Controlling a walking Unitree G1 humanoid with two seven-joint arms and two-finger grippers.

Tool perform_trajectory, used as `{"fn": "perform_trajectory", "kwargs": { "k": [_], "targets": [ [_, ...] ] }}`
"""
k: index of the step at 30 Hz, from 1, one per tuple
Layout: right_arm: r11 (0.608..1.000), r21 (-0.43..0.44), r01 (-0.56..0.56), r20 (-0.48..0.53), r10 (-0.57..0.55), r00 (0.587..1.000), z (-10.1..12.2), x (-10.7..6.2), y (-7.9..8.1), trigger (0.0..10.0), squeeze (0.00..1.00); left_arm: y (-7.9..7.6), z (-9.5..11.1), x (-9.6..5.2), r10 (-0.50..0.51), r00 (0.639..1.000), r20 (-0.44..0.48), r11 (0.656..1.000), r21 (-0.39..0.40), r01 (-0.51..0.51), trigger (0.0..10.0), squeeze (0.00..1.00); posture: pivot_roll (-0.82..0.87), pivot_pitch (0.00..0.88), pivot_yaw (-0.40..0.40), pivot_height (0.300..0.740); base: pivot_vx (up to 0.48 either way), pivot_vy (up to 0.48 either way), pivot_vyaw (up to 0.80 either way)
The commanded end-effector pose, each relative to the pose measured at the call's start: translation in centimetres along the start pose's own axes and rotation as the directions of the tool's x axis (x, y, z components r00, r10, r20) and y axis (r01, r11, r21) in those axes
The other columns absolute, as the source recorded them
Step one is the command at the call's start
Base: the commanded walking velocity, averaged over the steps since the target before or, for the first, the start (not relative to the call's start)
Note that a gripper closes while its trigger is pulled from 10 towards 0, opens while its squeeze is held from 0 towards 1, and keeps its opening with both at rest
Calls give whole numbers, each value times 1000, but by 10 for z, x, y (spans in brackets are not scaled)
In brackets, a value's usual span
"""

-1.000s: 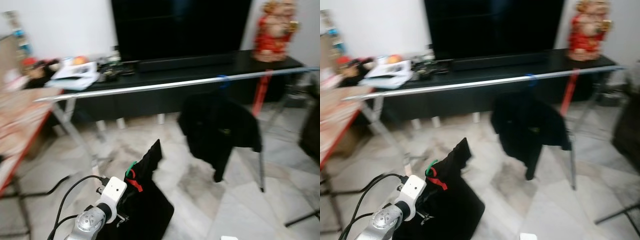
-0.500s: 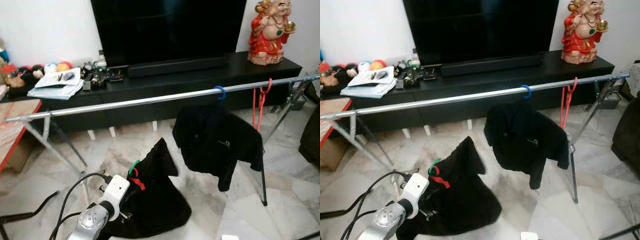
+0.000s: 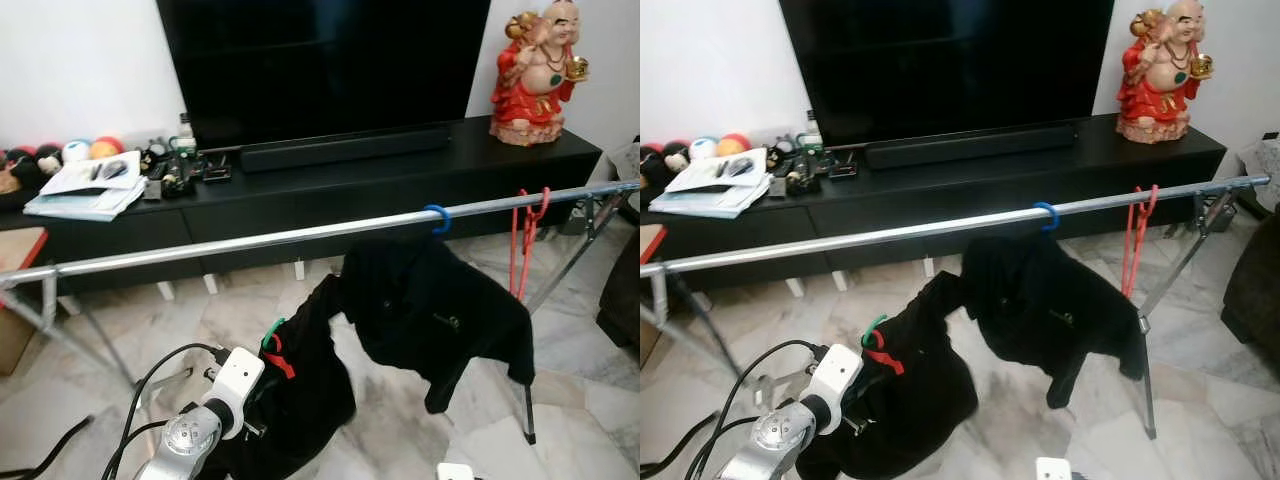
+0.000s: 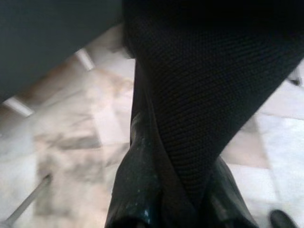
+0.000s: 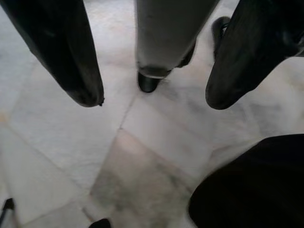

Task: Hang hanger

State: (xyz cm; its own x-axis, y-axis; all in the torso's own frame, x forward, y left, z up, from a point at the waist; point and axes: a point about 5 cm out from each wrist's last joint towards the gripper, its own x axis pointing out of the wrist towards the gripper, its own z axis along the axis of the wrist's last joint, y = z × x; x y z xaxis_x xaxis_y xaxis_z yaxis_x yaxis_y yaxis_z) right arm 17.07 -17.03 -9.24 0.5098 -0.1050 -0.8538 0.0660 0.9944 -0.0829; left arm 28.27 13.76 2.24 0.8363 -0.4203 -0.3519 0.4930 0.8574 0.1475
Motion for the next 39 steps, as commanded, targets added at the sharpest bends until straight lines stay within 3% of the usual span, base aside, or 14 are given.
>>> {"fn": "perform_trajectory", "kwargs": {
  "k": [1, 8, 14, 20, 31, 39],
  "targets": [
    [1000, -6, -6, -3, 6, 1000, 0, 0, 7, 10000, 0, 9, 7, 0, 9, 1000, 19, 999, 36, -9, 10000, 0, 50, 4, 61, 740, 364, 0, 0],
    [1000, -8, -18, -22, 17, 1000, -7, -2, 18, 10000, 0, 8, 9, 1, -5, 1000, 24, 998, 56, 4, 10000, 0, 50, 12, 58, 740, 365, 0, 0],
    [1000, -12, -11, -20, 11, 1000, -5, -1, 12, 10000, 0, 4, 10, 1, -51, 998, 27, 996, 68, 49, 10000, 0, 53, 22, 52, 740, 0, 0, 0],
    [1000, -21, -10, -15, 10, 1000, -4, -1, 10, 10000, 0, 6, 14, 0, -91, 996, 24, 985, 148, 87, 10000, 0, 55, 26, 47, 740, 0, 0, 0],
    [999, -33, -8, -13, 8, 1000, -3, -1, 7, 10000, 0, 17, 37, 7, -67, 995, 72, 973, 226, 49, 10000, 0, 57, 27, 35, 740, 0, 0, 0],
    [999, -40, -11, -13, 11, 1000, -2, 0, 7, 10000, 0, 22, 51, 16, -32, 995, 89, 985, 172, 16, 10000, 0, 56, 26, 37, 740, 0, 0, 0]
  ]
}}
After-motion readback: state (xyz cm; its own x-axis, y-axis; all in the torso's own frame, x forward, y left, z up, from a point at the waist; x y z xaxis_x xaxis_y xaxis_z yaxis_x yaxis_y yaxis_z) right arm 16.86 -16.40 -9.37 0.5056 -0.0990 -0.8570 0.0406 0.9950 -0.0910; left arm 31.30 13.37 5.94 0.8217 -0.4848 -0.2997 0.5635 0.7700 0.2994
